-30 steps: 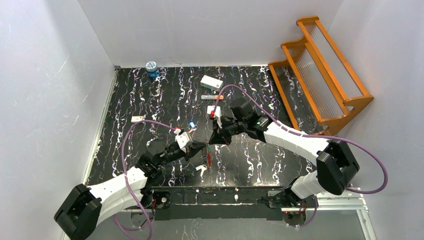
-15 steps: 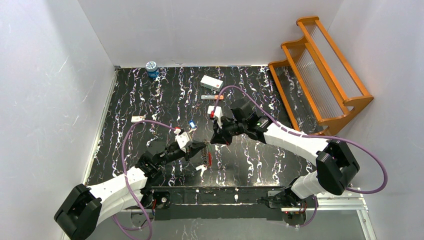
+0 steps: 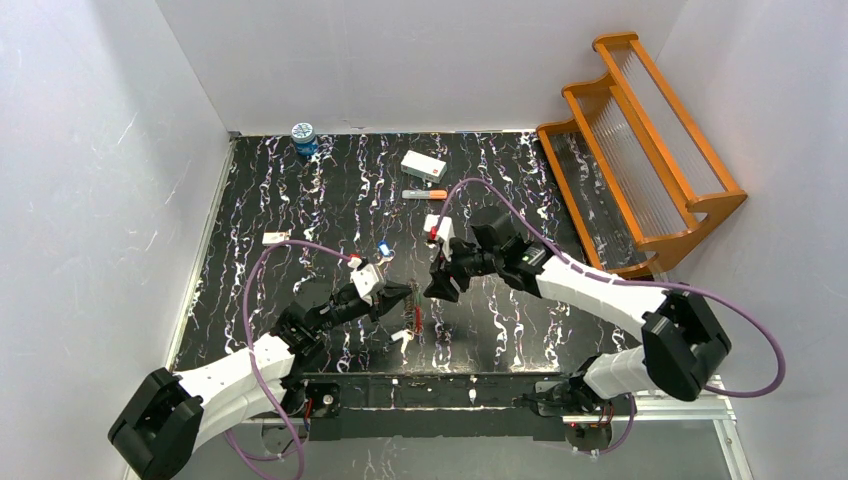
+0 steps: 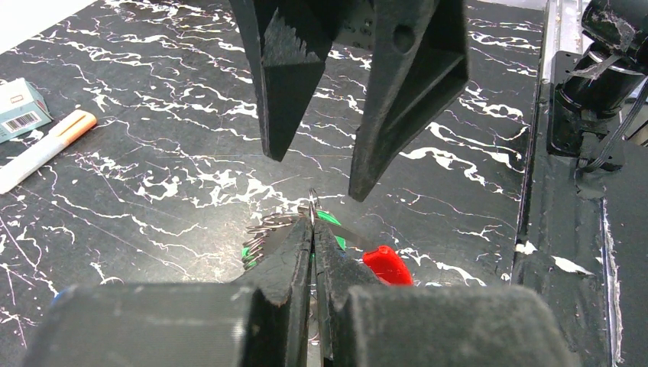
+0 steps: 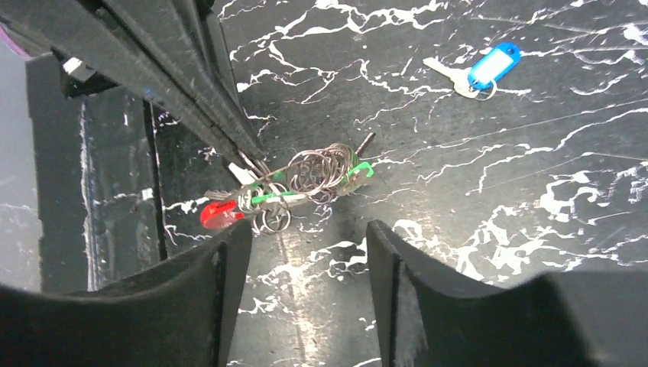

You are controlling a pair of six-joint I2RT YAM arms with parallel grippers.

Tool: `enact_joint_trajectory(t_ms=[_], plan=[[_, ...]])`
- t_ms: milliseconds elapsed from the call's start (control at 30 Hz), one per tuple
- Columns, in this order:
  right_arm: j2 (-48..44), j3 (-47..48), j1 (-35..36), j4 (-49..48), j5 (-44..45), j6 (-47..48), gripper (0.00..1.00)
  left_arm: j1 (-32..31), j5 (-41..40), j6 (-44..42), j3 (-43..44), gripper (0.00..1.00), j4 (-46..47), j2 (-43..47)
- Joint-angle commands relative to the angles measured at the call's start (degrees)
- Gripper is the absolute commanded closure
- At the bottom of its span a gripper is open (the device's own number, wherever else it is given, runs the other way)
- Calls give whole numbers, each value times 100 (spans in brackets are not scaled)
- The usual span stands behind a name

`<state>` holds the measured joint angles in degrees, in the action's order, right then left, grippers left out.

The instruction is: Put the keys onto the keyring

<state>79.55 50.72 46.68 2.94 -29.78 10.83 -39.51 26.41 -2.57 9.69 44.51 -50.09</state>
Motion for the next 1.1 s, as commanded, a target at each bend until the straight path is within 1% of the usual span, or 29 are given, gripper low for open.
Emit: enact_joint_trajectory(t_ms=[0,33,67,100,200,300,367,500,600,700,833,900,967,1067], plan=[[-479,-187,17,-725,25,107,28,-22,110,-68,-51,100,107,128],[-528,-212,17,-740,-41,158,19,-22,113,-78,-55,100,104,135],[-585,-249,17,-805,-64,176,8,-22,111,-85,-55,100,102,139],[-671,-345,17,-958,-72,143,3,-21,110,-99,-55,100,102,151],[-897,-692,16,-1671,245,-135,1,-22,120,-109,-64,100,102,198],[-1203,-1114,17,-2342,349,-74,1,-22,149,-123,-73,100,102,250],[-1402,-1333,17,-2557,397,36,1,-22,178,-138,-81,100,103,283],[-1717,-1711,17,-2890,27,478,1,-22,257,-169,-90,100,102,343],[-1740,-1918,17,-3277,-264,666,1,-22,432,-216,-84,100,96,397],[-1626,-1980,16,-3396,-726,987,4,-22,588,-253,-73,100,88,444],[-1357,-1942,17,-3555,-936,1037,18,-22,700,-269,-56,100,77,490],[-1220,-1830,17,-3425,-1030,1110,23,-22,741,-273,-42,100,80,487],[-1066,-1686,17,-3289,-1102,1177,31,-22,765,-263,-33,100,75,470],[-885,-1533,17,-3180,-1249,1229,39,-22,786,-255,-21,100,76,439]])
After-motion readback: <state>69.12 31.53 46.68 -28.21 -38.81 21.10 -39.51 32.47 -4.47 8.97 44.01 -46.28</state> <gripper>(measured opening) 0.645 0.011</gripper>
